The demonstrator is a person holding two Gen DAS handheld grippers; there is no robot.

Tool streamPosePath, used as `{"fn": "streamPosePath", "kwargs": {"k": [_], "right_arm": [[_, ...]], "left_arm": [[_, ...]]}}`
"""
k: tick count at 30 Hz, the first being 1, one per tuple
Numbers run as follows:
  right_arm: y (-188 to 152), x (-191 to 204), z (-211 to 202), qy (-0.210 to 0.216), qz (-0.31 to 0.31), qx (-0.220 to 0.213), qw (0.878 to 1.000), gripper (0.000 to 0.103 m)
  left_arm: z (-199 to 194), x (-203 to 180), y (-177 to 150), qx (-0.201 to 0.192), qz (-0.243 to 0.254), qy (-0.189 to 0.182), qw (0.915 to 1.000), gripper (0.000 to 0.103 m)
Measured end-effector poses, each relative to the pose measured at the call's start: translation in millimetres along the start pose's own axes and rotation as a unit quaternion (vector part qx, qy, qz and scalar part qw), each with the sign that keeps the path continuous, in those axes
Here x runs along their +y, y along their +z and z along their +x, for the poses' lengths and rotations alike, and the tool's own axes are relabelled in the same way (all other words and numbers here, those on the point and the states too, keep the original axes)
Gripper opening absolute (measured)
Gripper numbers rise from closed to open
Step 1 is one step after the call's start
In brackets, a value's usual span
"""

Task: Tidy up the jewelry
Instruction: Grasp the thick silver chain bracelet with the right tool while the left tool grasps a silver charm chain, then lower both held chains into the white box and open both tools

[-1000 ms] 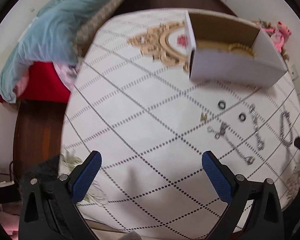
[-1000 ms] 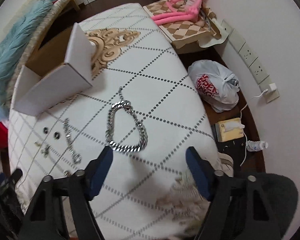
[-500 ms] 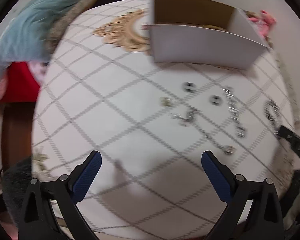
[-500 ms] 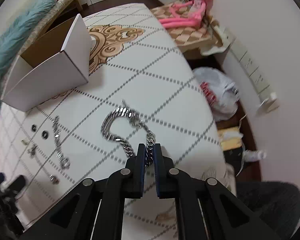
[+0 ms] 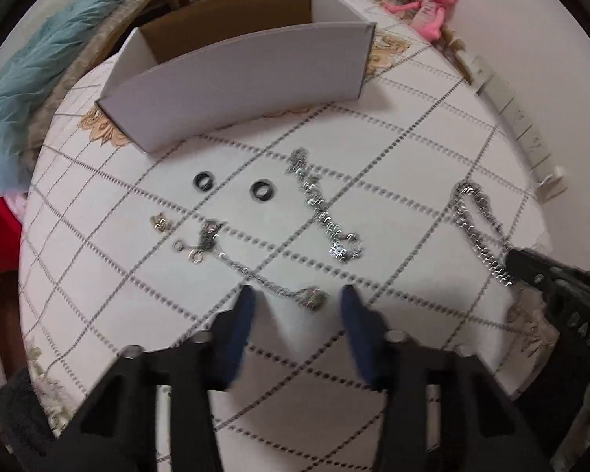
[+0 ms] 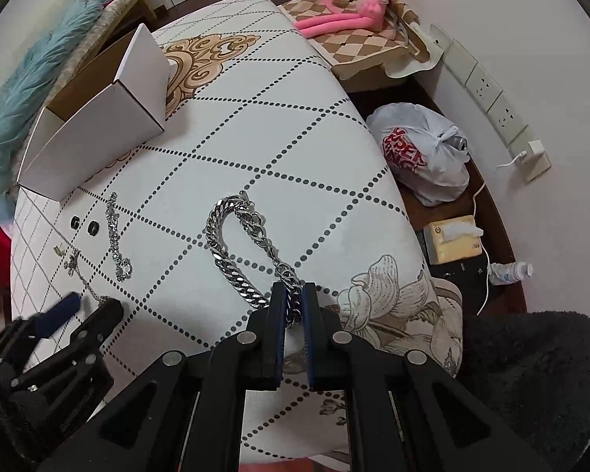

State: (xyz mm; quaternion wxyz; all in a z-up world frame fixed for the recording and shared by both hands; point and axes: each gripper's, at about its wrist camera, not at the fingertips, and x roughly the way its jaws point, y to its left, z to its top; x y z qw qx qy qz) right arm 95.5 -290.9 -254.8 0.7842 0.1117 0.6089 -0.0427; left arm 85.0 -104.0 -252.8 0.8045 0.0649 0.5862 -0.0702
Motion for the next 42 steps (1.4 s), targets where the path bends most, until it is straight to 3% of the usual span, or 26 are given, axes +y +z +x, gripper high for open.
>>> {"fn": "streamPosePath", "kwargs": {"k": [2, 4, 10, 18, 25, 29, 34, 38, 42], "right_arm": [[1, 1, 0, -0.002, -0.003, 0.001, 1.000, 0.008], [2, 2, 1, -0.004, -0.006, 0.002, 1.000, 0.008], [2, 1, -5, 0.011, 0.001, 0.003, 1.000, 0.008], [17, 22, -62, 0.096, -0.008, -0.029, 0.995, 0.008], [60, 52, -122, 0.170, -0.035, -0.069, 0.982, 0.008], [90, 78, -146, 0.187, -0.066, -0.093, 0.976, 0.008], [141, 116, -141, 0.188, -0.099, -0.092, 0.973, 0.008], [175, 140, -119, 0.183, -0.110, -0.065, 0.975, 0.008], [197, 158, -90, 0.172, -0.116, -0.036, 0.978, 0.008]], "left_arm": [[1, 1, 1, -0.003, 0.005, -0.006, 1.0000, 0.014], [1, 1, 3, -0.005, 0.007, -0.008, 0.9999, 0.008], [-9, 10, 6, -0.019, 0.003, -0.026, 0.9995, 0.008], [-84, 47, 18, -0.073, -0.020, -0.064, 0.9951, 0.008], [-146, 83, 67, -0.121, -0.037, -0.095, 0.9873, 0.008], [-166, 96, 107, -0.147, -0.036, -0.103, 0.9831, 0.008], [-161, 111, 152, -0.155, -0.027, -0.085, 0.9838, 0.008], [-132, 123, 183, -0.133, -0.023, -0.065, 0.9887, 0.008], [-91, 134, 200, -0.093, -0.040, -0.073, 0.9922, 0.008]]}}
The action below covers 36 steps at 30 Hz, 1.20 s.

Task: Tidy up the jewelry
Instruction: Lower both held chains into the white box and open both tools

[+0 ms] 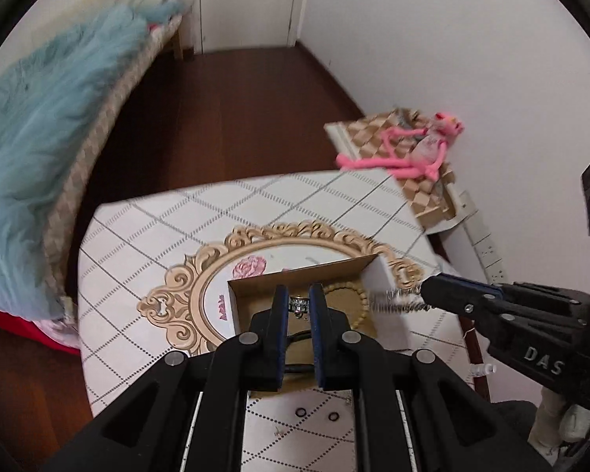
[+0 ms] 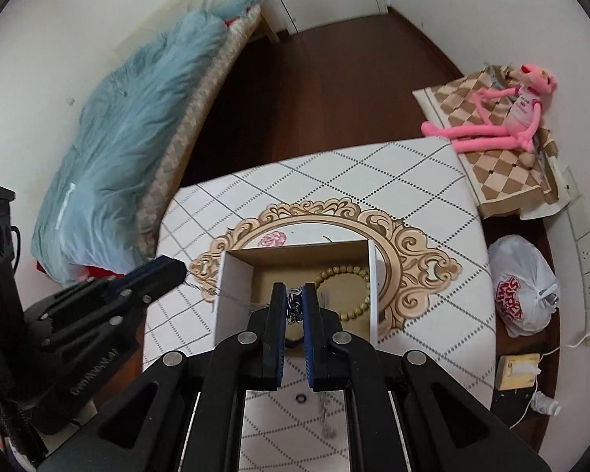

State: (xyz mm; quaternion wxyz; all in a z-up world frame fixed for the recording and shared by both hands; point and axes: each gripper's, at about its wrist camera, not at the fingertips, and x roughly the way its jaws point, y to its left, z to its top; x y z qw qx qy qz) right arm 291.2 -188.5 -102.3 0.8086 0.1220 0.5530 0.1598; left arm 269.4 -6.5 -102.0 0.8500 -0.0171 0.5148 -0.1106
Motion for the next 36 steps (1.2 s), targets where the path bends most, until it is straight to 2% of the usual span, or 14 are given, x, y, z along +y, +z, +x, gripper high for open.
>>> {"fn": "streamPosePath", "kwargs": {"k": [9, 12, 13, 14, 16, 19, 21, 23, 27, 28, 29, 31, 32, 36], "right_arm": [[22, -9, 63, -0.027, -0.003, 0.065, 0.998, 0.008], [22, -11, 74, -0.024, -0.005, 0.082, 0.996, 0.008], [23, -12, 76, -0.023, -0.004, 0.085, 0.996, 0.008], [24, -12, 79, -0.020, -0.003, 0.091, 0.996, 0.009], [25, -16, 88, -0.021, 0.004, 0.116, 0.993, 0.009], [26, -19, 93, -0.030, 0.008, 0.129, 0.991, 0.010], [26, -18, 90, -0.040, 0.004, 0.125, 0.991, 0.016], [26, -18, 84, -0.043, -0.001, 0.116, 0.992, 0.034], [20, -17, 70, -0.082, -0.017, 0.092, 0.992, 0.043], [16, -17, 68, -0.096, -0.022, 0.088, 0.991, 0.053], [12, -16, 67, -0.110, -0.027, 0.085, 0.990, 0.069], [1, -16, 66, -0.135, -0.038, 0.078, 0.987, 0.093], [-5, -16, 67, -0.149, -0.043, 0.077, 0.985, 0.098], [-25, -16, 70, -0.178, -0.055, 0.075, 0.980, 0.098]], "left_arm": [[59, 18, 11, 0.076, -0.031, -0.009, 0.9966, 0.010], [64, 23, 15, 0.085, -0.045, 0.009, 0.9953, 0.014], [63, 25, 16, 0.083, -0.049, 0.016, 0.9952, 0.026], [61, 26, 18, 0.079, -0.052, 0.022, 0.9952, 0.051], [57, 29, 19, 0.068, -0.056, 0.029, 0.9957, 0.073], [52, 31, 19, 0.061, -0.058, 0.042, 0.9955, 0.074], [51, 33, 19, 0.058, -0.055, 0.058, 0.9951, 0.075], [49, 34, 18, 0.055, -0.054, 0.071, 0.9945, 0.090], [40, 35, 9, 0.037, -0.047, 0.104, 0.9928, 0.095], [37, 35, 5, 0.031, -0.045, 0.108, 0.9926, 0.101], [34, 34, 0, 0.022, -0.043, 0.114, 0.9923, 0.103], [31, 33, -8, 0.009, -0.038, 0.128, 0.9910, 0.103], [30, 32, -12, 0.006, -0.036, 0.136, 0.9900, 0.103], [35, 31, -30, 0.019, -0.037, 0.146, 0.9884, 0.103]]}}
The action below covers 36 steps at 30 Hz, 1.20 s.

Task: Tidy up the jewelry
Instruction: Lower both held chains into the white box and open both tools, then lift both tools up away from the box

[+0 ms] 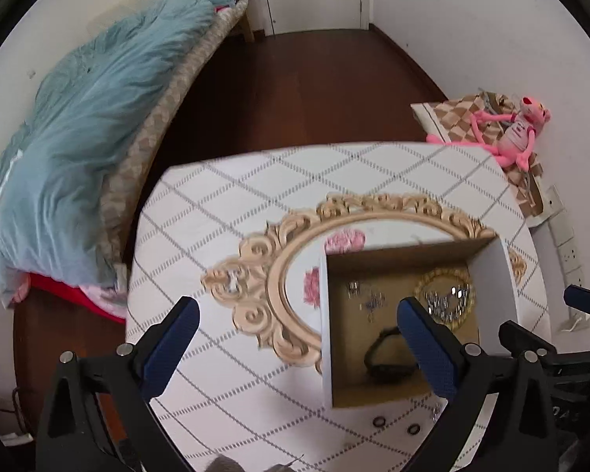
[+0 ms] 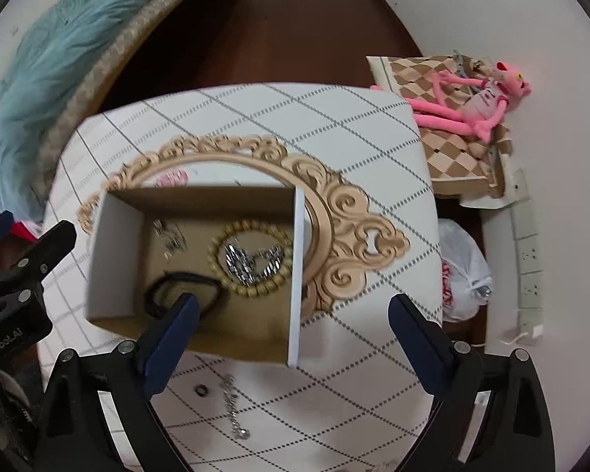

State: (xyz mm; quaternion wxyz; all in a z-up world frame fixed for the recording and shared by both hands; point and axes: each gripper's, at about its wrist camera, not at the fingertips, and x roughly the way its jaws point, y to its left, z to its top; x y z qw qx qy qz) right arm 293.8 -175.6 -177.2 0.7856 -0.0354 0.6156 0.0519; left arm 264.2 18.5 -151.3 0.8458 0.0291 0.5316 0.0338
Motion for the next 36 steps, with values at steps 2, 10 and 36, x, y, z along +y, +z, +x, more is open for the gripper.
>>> {"fn": "streamPosePath", "kwargs": {"k": [2, 10, 36], "right_arm": [[-7, 2, 2, -0.011, -0.002, -0.003, 1.000, 0.098], [-26, 3, -6, -0.014, 0.008, -0.015, 1.000, 0.098], [-110, 13, -157, -0.010, 0.018, -0.154, 0.988, 0.098]], "left_arm": [[1, -1, -7, 0.005, -0.003, 0.002, 1.0000, 0.103], [-11, -1, -28, 0.003, -0.009, 0.000, 1.0000, 0.103], [-160, 15, -80, -0.120, -0.032, 0.003, 0.9923, 0.103]]}}
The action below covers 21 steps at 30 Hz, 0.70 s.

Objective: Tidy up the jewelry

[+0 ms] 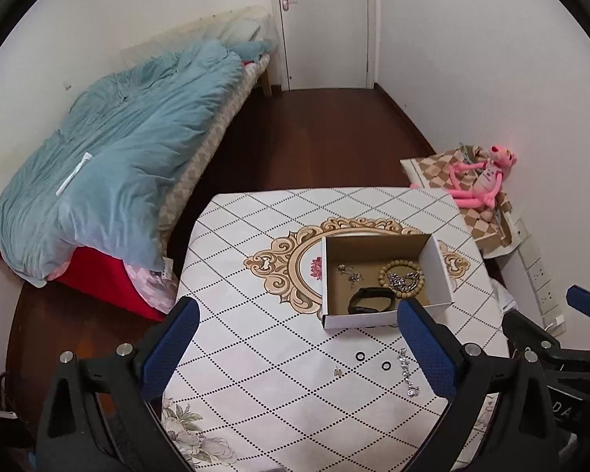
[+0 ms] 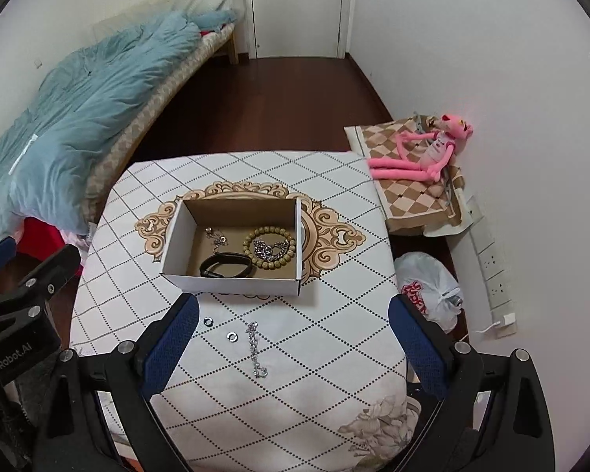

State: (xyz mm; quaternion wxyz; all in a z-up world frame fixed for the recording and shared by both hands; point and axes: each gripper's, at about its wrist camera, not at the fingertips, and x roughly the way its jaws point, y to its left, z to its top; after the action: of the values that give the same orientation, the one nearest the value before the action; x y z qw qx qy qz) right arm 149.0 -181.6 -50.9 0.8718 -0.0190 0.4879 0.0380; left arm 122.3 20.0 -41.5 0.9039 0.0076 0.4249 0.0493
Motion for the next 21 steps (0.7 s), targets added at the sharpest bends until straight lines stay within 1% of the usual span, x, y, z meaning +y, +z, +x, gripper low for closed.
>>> {"fn": "streamPosePath", "kwargs": {"k": [5, 9, 11, 13, 15, 16, 18, 19, 21], "right_arm": [[-5, 3, -20, 0.007, 0.002, -0.013, 1.000, 0.098], [-14, 0, -13, 0.019, 0.014, 0.000, 1.000, 0.098], [-25, -2, 5, 0.024, 0.021, 0.023, 0.999, 0.098], [-41, -5, 30, 0.035, 0.031, 0.052, 0.998, 0.098], [-56, -6, 54, 0.046, 0.037, 0.076, 0.995, 0.098], [-67, -8, 72, 0.054, 0.044, 0.096, 0.993, 0.098], [-82, -7, 95, 0.057, 0.050, 0.114, 0.991, 0.098], [-91, -7, 107, 0.057, 0.051, 0.124, 0.989, 0.097], [-104, -4, 128, 0.059, 0.050, 0.133, 0.988, 0.088]], "left_arm": [[-16, 5, -2, -0.009, -0.009, -0.005, 0.9999, 0.103], [-4, 7, -14, 0.005, -0.019, 0.006, 0.9998, 0.103], [8, 7, -24, 0.019, -0.018, 0.013, 0.9996, 0.103], [28, 8, -39, 0.040, -0.015, 0.032, 0.9986, 0.103], [50, 10, -55, 0.066, -0.014, 0.042, 0.9968, 0.103], [60, 10, -62, 0.080, -0.013, 0.047, 0.9956, 0.103], [80, 9, -79, 0.107, -0.008, 0.057, 0.9926, 0.103], [87, 10, -85, 0.117, -0.007, 0.060, 0.9913, 0.103], [102, 11, -99, 0.137, -0.003, 0.067, 0.9883, 0.103]]}}
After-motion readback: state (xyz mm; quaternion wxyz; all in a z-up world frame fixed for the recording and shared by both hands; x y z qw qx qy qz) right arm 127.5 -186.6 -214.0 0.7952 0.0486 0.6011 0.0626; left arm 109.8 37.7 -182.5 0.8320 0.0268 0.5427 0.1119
